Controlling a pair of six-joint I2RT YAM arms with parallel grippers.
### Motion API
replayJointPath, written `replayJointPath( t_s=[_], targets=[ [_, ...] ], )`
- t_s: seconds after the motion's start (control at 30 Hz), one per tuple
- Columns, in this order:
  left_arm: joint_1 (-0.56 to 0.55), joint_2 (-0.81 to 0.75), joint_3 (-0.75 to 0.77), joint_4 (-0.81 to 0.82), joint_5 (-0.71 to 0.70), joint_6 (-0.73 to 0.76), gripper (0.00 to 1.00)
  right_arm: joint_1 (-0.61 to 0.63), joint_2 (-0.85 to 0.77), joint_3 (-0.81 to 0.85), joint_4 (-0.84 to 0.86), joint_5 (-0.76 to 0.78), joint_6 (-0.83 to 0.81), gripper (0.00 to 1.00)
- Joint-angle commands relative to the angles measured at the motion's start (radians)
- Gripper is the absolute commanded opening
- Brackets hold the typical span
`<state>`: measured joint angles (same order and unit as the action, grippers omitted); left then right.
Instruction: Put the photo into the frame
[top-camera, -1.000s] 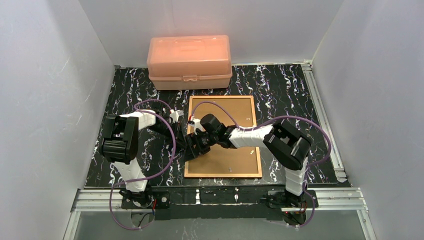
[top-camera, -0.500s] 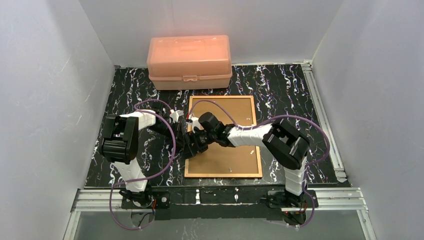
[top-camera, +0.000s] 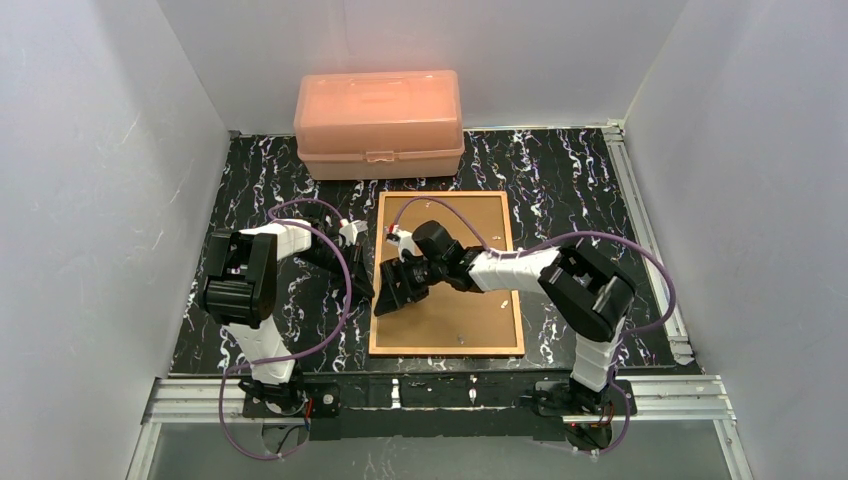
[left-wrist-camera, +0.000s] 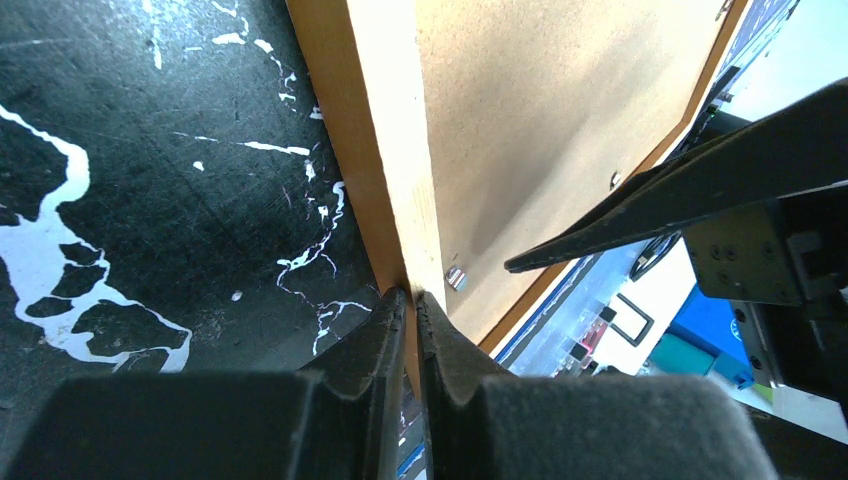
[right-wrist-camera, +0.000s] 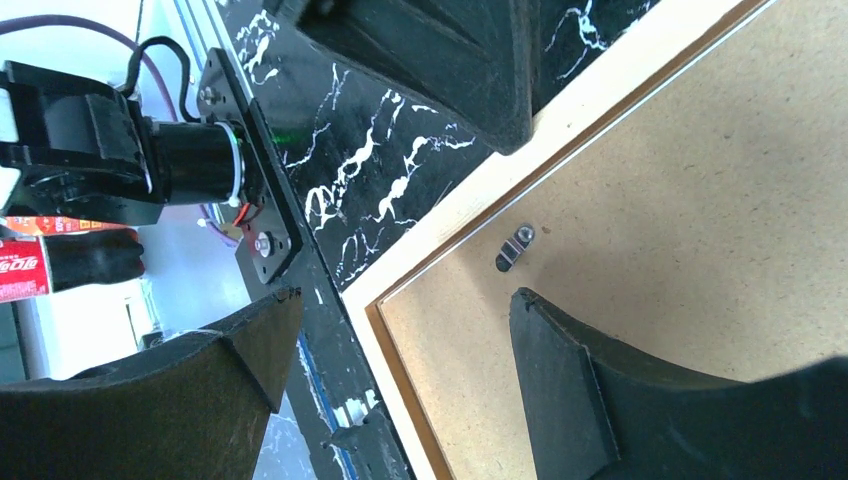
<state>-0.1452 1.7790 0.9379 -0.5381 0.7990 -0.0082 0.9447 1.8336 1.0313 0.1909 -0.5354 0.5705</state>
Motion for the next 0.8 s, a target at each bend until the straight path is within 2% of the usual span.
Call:
replayJointPath(
  t_s=[0.0,0.77],
  targets=[
    [-0.007,0.013,0.010,-0.023,-0.010,0.014,0.06,0.006,0.023,-0.001,0.045,-0.029,-0.006,0.83],
    [-0.006,0.009,0.013,-0.029,-0.004,0.015,0.05,0.031,0.079,-0.010,0.117,-0.049,0.029,0.81]
  ],
)
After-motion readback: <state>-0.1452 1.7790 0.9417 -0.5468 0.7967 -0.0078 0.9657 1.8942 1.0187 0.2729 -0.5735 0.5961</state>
